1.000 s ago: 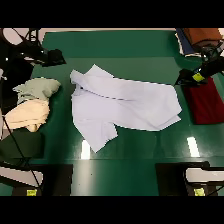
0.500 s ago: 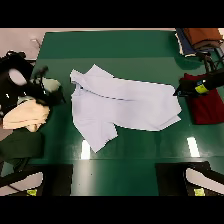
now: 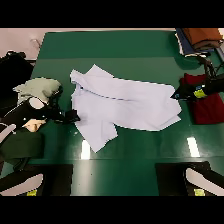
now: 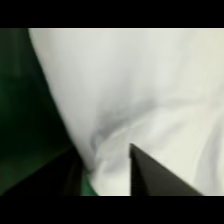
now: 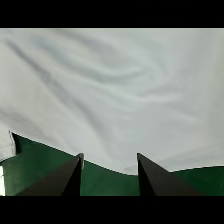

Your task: Fold the shirts.

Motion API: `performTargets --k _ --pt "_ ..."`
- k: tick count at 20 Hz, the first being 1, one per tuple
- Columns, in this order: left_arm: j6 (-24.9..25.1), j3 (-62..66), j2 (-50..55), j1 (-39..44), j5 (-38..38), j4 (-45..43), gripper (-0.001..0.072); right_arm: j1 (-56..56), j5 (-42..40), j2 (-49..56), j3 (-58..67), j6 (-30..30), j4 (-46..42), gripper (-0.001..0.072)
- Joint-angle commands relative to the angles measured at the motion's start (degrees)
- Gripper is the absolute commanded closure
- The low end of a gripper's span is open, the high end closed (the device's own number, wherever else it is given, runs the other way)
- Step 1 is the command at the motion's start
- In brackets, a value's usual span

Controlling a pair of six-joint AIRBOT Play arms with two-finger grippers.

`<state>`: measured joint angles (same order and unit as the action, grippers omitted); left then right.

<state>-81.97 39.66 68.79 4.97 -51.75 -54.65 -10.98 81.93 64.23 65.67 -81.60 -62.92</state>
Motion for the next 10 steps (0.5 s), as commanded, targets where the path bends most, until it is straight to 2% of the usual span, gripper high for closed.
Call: performTargets --k 1,5,7,9,10 --pt "-1.6 2.0 -0.2 1.2 2.6 0.1 0.0683 -3.2 2.4 -0.2 -2.3 1.0 -0.3 0.0328" --pt "0.0 9.0 -0.2 1.2 -3.1 -0.5 0.0683 -15.4 0.0 -1.8 -14.8 1.2 -2.6 0.0333" --pt "0.0 10.4 -0.2 1.2 -3.3 -0.5 0.0683 -22.1 -2.3 -1.8 -21.2 1.4 -2.6 0.0410" --pt "0.0 10.4 -0.2 1.2 -3.3 -0.5 0.0683 -26.1 -6.2 -1.8 -26.3 2.7 -2.5 0.0412" --pt "0.0 10.4 -0.2 1.2 -3.3 -0.5 0.0683 -27.0 -8.6 -1.8 -28.2 3.0 -2.3 0.0447"
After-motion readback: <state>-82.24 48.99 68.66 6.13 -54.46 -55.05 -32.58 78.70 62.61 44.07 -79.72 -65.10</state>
